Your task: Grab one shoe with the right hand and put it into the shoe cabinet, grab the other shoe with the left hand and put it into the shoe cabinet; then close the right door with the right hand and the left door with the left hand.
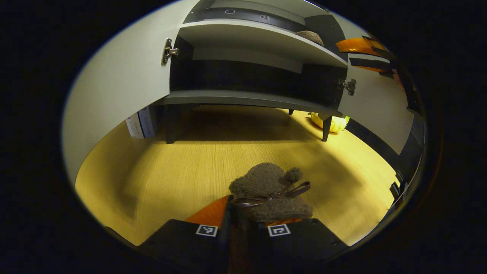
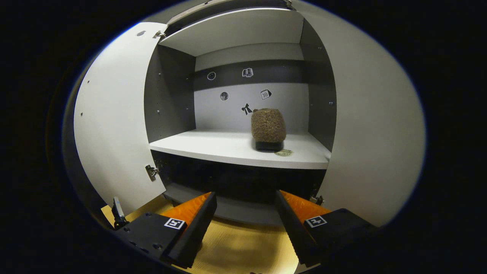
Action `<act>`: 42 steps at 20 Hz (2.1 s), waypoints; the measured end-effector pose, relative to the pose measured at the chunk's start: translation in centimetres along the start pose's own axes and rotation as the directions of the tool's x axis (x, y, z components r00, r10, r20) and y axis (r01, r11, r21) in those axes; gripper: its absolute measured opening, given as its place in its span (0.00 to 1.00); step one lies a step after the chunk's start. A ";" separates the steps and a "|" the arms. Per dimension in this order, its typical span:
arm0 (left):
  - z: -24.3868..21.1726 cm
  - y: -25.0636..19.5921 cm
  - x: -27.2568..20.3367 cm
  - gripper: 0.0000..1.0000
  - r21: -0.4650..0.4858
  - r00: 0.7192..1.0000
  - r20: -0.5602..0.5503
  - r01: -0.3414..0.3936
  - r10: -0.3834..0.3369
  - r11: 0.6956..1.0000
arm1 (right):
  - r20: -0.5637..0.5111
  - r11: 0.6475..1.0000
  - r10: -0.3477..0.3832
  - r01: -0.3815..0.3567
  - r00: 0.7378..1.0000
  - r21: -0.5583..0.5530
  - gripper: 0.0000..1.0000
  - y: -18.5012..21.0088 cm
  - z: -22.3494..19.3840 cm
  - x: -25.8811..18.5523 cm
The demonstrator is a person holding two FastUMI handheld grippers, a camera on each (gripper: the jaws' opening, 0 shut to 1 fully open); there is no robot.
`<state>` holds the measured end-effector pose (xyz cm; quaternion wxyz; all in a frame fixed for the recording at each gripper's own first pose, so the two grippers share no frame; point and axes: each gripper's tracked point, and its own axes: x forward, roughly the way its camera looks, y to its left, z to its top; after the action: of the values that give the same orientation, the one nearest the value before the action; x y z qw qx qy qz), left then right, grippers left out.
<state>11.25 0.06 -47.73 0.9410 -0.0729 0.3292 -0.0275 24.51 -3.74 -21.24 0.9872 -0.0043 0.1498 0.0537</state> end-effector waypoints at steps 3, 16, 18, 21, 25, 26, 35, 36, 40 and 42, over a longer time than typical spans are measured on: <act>0.0 0.4 -0.1 0.11 0.004 1.000 -0.005 -0.020 0.020 1.000 | -0.012 1.000 0.017 -0.016 1.000 0.015 0.99 0.5 -0.3 0.4; 22.8 0.1 -14.2 0.05 0.137 0.951 0.280 -0.176 0.132 0.975 | 0.012 0.998 0.035 -0.034 0.999 -0.055 0.99 2.4 3.8 -3.4; 27.6 0.5 -15.7 0.05 0.117 0.931 0.336 -0.191 0.142 0.975 | 0.022 0.997 0.035 -0.033 0.999 -0.068 0.98 2.4 4.9 -3.9; 34.1 0.3 -17.1 0.05 0.076 0.900 0.414 -0.184 0.137 0.980 | 0.050 0.998 0.049 -0.047 0.998 -0.032 0.99 3.0 7.1 -4.4; 40.7 0.6 -16.3 0.05 0.132 0.862 0.475 -0.270 0.178 0.954 | 0.097 0.997 0.066 -0.062 0.993 -0.043 0.99 3.4 9.6 -3.9; 41.9 0.5 -15.5 0.05 0.140 0.863 0.474 -0.272 0.177 0.952 | 0.105 0.996 0.074 -0.069 0.992 -0.050 0.98 3.4 10.0 -3.7; 51.0 2.2 -3.6 0.05 -0.002 0.877 0.446 -0.196 0.176 0.981 | 0.126 0.985 0.154 -0.142 0.980 -0.100 0.98 3.4 11.8 -0.9; 51.3 2.5 -2.1 0.05 -0.013 0.886 0.428 -0.191 0.178 0.981 | 0.114 0.983 0.167 -0.156 0.979 -0.099 0.98 3.5 11.6 -0.5; 52.0 4.5 3.6 0.06 -0.004 0.910 0.344 -0.243 0.230 0.970 | 0.085 0.975 0.221 -0.217 0.972 -0.049 0.98 5.0 11.5 0.3; 52.0 4.6 5.6 0.07 0.019 0.923 0.309 -0.246 0.228 0.969 | 0.077 0.970 0.243 -0.240 0.967 -0.043 0.99 5.7 11.5 0.6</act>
<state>48.10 10.20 -11.68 0.9786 -0.0087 0.1856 0.0886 27.90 2.30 -10.40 0.9785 -0.0003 0.1076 0.1761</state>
